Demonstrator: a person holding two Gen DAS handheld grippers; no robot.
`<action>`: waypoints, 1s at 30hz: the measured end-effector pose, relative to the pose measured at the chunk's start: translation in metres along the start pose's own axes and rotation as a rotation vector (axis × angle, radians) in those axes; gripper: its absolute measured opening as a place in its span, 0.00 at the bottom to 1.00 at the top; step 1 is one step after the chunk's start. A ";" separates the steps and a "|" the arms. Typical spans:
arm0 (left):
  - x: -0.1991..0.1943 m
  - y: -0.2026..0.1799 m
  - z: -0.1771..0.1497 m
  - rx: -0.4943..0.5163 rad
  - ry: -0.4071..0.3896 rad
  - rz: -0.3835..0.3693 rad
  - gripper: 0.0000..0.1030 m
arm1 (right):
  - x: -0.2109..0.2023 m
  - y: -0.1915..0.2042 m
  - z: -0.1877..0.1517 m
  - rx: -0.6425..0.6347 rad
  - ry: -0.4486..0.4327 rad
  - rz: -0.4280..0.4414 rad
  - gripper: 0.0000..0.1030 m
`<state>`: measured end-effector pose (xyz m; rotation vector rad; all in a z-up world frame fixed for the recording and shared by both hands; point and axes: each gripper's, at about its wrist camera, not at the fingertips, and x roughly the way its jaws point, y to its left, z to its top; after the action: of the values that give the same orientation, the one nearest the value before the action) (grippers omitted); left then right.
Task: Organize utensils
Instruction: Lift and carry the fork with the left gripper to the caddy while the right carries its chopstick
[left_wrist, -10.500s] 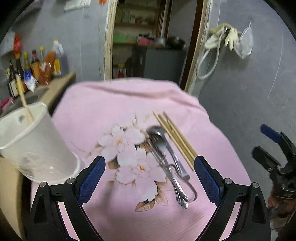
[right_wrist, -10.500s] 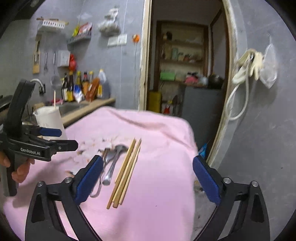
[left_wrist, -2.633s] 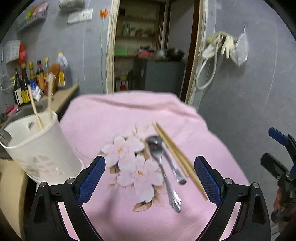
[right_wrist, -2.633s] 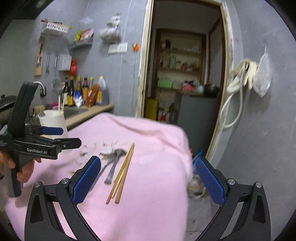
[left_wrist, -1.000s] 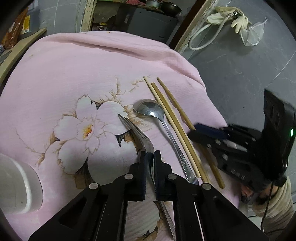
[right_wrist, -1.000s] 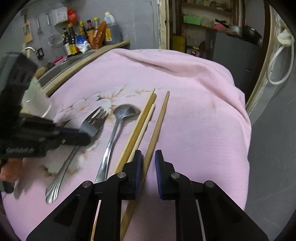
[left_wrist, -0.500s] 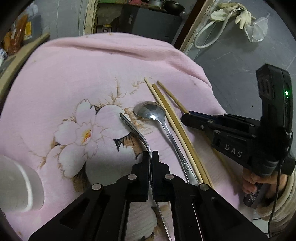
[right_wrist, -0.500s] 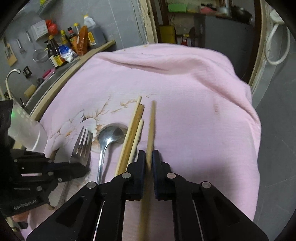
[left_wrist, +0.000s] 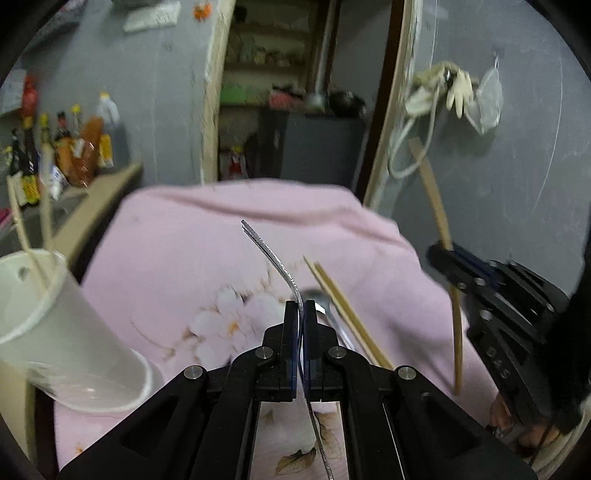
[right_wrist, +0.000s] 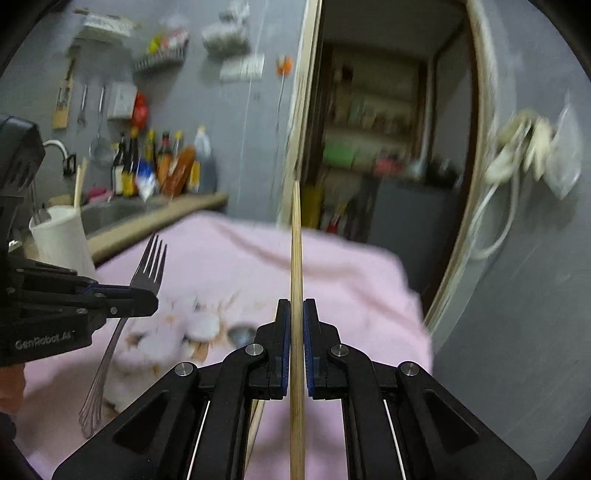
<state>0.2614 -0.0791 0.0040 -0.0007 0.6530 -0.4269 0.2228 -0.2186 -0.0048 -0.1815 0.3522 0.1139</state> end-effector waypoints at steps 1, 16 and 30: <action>-0.006 -0.001 0.002 0.003 -0.026 0.008 0.01 | -0.008 0.001 0.002 -0.008 -0.037 -0.018 0.04; -0.082 0.010 0.038 0.031 -0.256 0.066 0.01 | -0.063 0.042 0.054 -0.067 -0.357 -0.101 0.04; -0.142 0.083 0.056 -0.052 -0.353 0.197 0.01 | -0.073 0.091 0.095 -0.075 -0.475 -0.003 0.04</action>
<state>0.2252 0.0437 0.1213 -0.0597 0.3121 -0.2114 0.1732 -0.1172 0.0946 -0.2229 -0.1256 0.1633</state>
